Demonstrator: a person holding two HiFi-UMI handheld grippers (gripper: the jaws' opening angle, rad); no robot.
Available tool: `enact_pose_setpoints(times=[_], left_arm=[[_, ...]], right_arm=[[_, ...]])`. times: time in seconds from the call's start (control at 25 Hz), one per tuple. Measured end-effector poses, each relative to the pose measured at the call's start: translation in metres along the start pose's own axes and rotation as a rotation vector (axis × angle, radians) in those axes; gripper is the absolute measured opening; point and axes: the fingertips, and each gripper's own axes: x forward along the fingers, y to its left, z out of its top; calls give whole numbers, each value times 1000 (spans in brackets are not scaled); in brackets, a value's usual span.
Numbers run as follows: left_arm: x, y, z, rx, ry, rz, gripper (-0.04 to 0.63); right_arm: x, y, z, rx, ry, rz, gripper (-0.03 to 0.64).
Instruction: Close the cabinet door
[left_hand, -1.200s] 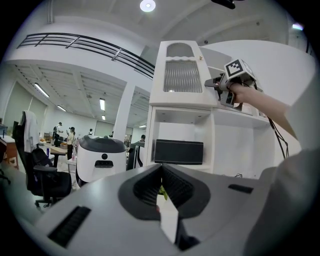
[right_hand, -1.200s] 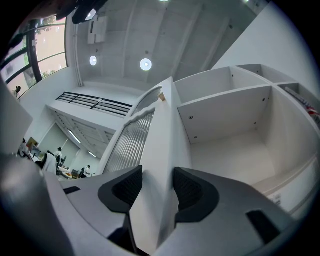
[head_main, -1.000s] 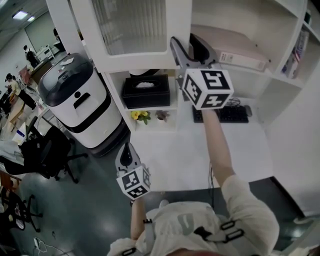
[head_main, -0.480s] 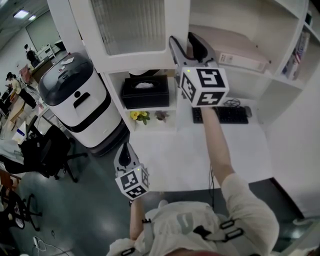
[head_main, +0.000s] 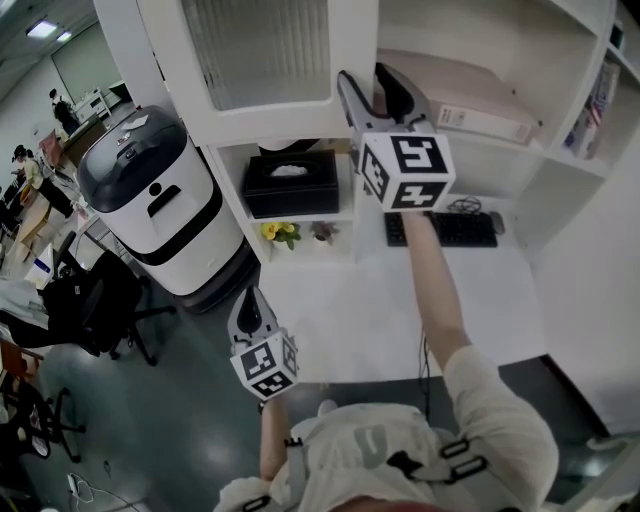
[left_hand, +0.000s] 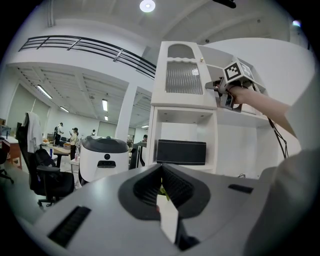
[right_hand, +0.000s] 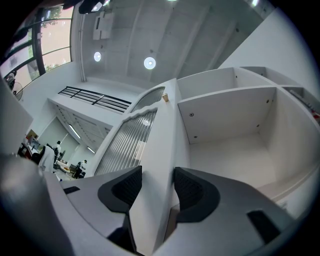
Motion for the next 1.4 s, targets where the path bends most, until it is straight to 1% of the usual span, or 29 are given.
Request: enact_pose_setpoints(times=[0.56, 0.72, 0.88, 1.0, 1.12, 1.28, 1.4], left_arm=[[-3, 2, 5, 3, -10, 0, 5], [-10, 6, 11, 8, -20, 7, 5], [-13, 10, 19, 10, -39, 12, 5], [-15, 8, 22, 17, -41, 6, 5], [-17, 3, 25, 22, -49, -5, 5], [-19, -8, 28, 33, -56, -36, 5], [-23, -15, 26, 44, -48, -54, 5]], right_arm=[[0, 0, 0, 15, 3, -9, 189], [-4, 1, -1, -4, 29, 20, 197], [-11, 1, 0, -33, 43, 22, 199], [-22, 6, 5, -55, 34, 33, 199], [-42, 19, 9, -59, 24, 70, 201], [-76, 42, 13, -11, -19, 125, 202], [-98, 54, 18, 19, -47, 148, 201]])
